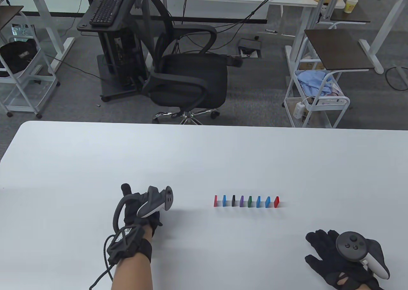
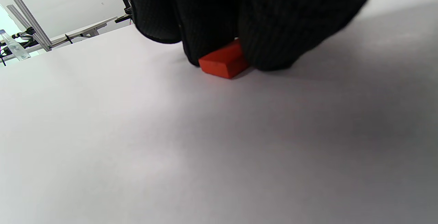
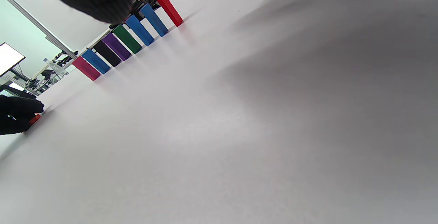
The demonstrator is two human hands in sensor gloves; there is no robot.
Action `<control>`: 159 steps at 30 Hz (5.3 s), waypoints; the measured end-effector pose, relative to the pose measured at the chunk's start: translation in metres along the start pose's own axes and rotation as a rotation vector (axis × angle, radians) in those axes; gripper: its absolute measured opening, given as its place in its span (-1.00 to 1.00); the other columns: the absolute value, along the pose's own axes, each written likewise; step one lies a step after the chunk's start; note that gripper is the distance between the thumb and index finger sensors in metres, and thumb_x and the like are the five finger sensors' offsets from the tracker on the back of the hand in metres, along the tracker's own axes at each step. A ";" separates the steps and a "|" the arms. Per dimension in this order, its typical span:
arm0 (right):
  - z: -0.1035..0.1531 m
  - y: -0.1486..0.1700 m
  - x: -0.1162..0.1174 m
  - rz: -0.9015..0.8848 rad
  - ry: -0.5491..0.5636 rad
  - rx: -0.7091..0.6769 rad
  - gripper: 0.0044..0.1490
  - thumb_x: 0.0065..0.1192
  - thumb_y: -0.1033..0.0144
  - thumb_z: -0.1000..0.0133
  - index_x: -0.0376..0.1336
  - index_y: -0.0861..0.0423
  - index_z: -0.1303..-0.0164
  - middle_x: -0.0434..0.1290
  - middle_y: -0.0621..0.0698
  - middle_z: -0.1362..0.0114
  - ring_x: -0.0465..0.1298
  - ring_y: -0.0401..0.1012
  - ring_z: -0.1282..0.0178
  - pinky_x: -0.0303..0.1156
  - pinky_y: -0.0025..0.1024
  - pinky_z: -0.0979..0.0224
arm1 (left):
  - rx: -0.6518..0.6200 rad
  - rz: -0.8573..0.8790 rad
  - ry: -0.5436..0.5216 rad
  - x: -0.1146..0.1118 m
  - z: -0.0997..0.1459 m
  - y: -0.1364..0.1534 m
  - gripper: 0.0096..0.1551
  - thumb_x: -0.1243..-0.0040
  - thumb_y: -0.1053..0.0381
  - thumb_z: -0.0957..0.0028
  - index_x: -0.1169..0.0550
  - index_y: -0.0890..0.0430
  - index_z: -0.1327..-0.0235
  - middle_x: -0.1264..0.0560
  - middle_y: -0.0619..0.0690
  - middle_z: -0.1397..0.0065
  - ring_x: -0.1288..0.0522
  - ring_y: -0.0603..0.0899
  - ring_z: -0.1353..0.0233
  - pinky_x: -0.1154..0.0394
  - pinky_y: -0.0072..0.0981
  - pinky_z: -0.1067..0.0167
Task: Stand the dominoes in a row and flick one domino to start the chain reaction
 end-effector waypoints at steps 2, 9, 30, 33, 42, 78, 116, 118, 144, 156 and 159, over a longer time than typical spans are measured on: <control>0.000 0.000 0.000 -0.001 -0.001 -0.001 -0.12 0.11 -0.12 -0.17 -0.21 -0.09 -0.54 -0.34 0.14 -0.70 -0.55 0.18 -0.57 -0.55 0.27 -0.53 | 0.000 -0.001 0.003 0.001 0.000 0.000 -0.26 -0.45 -0.05 0.12 -0.42 0.10 -0.31 -0.61 0.07 -0.31 -0.44 0.23 -0.49 0.29 0.55 -0.40; 0.000 0.000 0.000 -0.005 0.004 -0.001 -0.12 0.10 -0.12 -0.17 -0.21 -0.09 -0.54 -0.34 0.14 -0.70 -0.55 0.18 -0.57 -0.55 0.27 -0.53 | -0.027 0.054 0.011 0.003 0.001 -0.001 -0.22 -0.44 -0.10 0.15 -0.41 0.11 -0.32 -0.61 0.06 -0.27 -0.46 0.24 -0.46 0.28 0.56 -0.39; 0.000 0.001 -0.001 -0.010 0.007 -0.003 -0.12 0.11 -0.12 -0.17 -0.21 -0.09 -0.54 -0.34 0.14 -0.70 -0.55 0.18 -0.57 -0.55 0.27 -0.53 | -0.171 0.385 -0.185 0.052 0.003 -0.034 -0.33 -0.40 -0.11 0.13 -0.45 0.04 -0.24 -0.62 0.00 -0.29 -0.50 0.19 -0.45 0.22 0.53 -0.41; 0.000 0.001 -0.001 -0.010 0.009 -0.003 -0.12 0.10 -0.12 -0.17 -0.21 -0.09 -0.54 -0.34 0.15 -0.70 -0.55 0.18 -0.57 -0.55 0.27 -0.53 | -0.199 0.437 -0.189 0.054 0.002 -0.039 -0.34 -0.39 -0.09 0.11 -0.43 0.02 -0.25 -0.60 0.00 -0.31 -0.47 0.19 -0.48 0.24 0.53 -0.41; 0.000 0.001 -0.001 -0.014 0.014 -0.005 -0.12 0.10 -0.12 -0.17 -0.21 -0.09 -0.54 -0.34 0.14 -0.70 -0.55 0.18 -0.57 -0.55 0.27 -0.53 | -0.253 0.558 -0.176 0.059 -0.005 -0.053 -0.37 -0.40 -0.04 0.07 -0.41 -0.02 -0.27 -0.56 0.01 -0.37 -0.42 0.19 -0.51 0.27 0.53 -0.41; 0.000 0.002 -0.002 -0.019 0.014 0.007 -0.12 0.11 -0.12 -0.17 -0.21 -0.09 -0.54 -0.34 0.14 -0.70 -0.55 0.18 -0.57 -0.55 0.27 -0.53 | -0.360 0.599 -0.110 0.037 -0.022 -0.103 -0.35 -0.38 -0.02 0.05 -0.35 0.01 -0.28 -0.51 0.00 -0.39 -0.40 0.19 -0.51 0.26 0.52 -0.41; 0.000 0.003 -0.002 -0.029 0.007 0.007 -0.12 0.11 -0.11 -0.17 -0.21 -0.09 -0.54 -0.34 0.15 -0.70 -0.55 0.18 -0.57 -0.55 0.27 -0.53 | -0.329 0.591 -0.070 0.031 -0.022 -0.108 -0.35 -0.42 -0.03 0.07 -0.39 -0.02 -0.26 -0.35 0.00 -0.50 -0.15 0.21 -0.61 0.28 0.50 -0.41; 0.000 0.003 -0.002 -0.031 0.007 0.006 -0.12 0.11 -0.11 -0.17 -0.21 -0.09 -0.54 -0.34 0.14 -0.70 -0.55 0.18 -0.57 -0.55 0.27 -0.53 | -0.329 0.590 -0.069 0.031 -0.022 -0.108 -0.35 -0.42 -0.03 0.07 -0.39 -0.02 -0.26 -0.35 0.00 -0.50 -0.14 0.21 -0.62 0.28 0.50 -0.41; 0.000 0.002 -0.001 -0.032 0.000 0.008 -0.12 0.11 -0.12 -0.17 -0.21 -0.09 -0.54 -0.34 0.15 -0.70 -0.55 0.18 -0.57 -0.55 0.27 -0.53 | -0.268 0.495 0.007 0.029 0.002 -0.082 -0.15 -0.32 -0.17 0.05 -0.21 -0.01 -0.44 -0.01 0.09 -0.67 0.25 0.29 -0.67 0.41 0.49 -0.38; -0.002 0.004 0.005 -0.028 -0.022 0.022 -0.12 0.09 -0.12 -0.17 -0.21 -0.09 -0.54 -0.34 0.14 -0.70 -0.55 0.18 -0.57 -0.55 0.27 -0.53 | -0.284 0.440 -0.018 0.040 0.061 -0.059 -0.17 -0.01 -0.31 0.02 -0.13 -0.07 -0.50 0.23 0.07 -0.70 0.37 0.30 -0.66 0.47 0.49 -0.36; -0.002 0.003 0.006 -0.024 -0.025 0.019 -0.12 0.09 -0.12 -0.17 -0.21 -0.09 -0.54 -0.34 0.15 -0.70 -0.55 0.18 -0.57 -0.55 0.27 -0.53 | -0.293 0.419 -0.027 0.036 0.076 -0.061 -0.14 0.04 -0.34 0.03 -0.08 -0.07 -0.52 0.32 0.06 -0.68 0.42 0.30 -0.64 0.48 0.49 -0.35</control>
Point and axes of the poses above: the tracker on the back of each hand, its own y axis roughly to the little-finger side, its own z axis roughly from the fingertips to the wrist, x = y × z, the point moved 2 cm from there along -z, roughly from the wrist to the fingertips
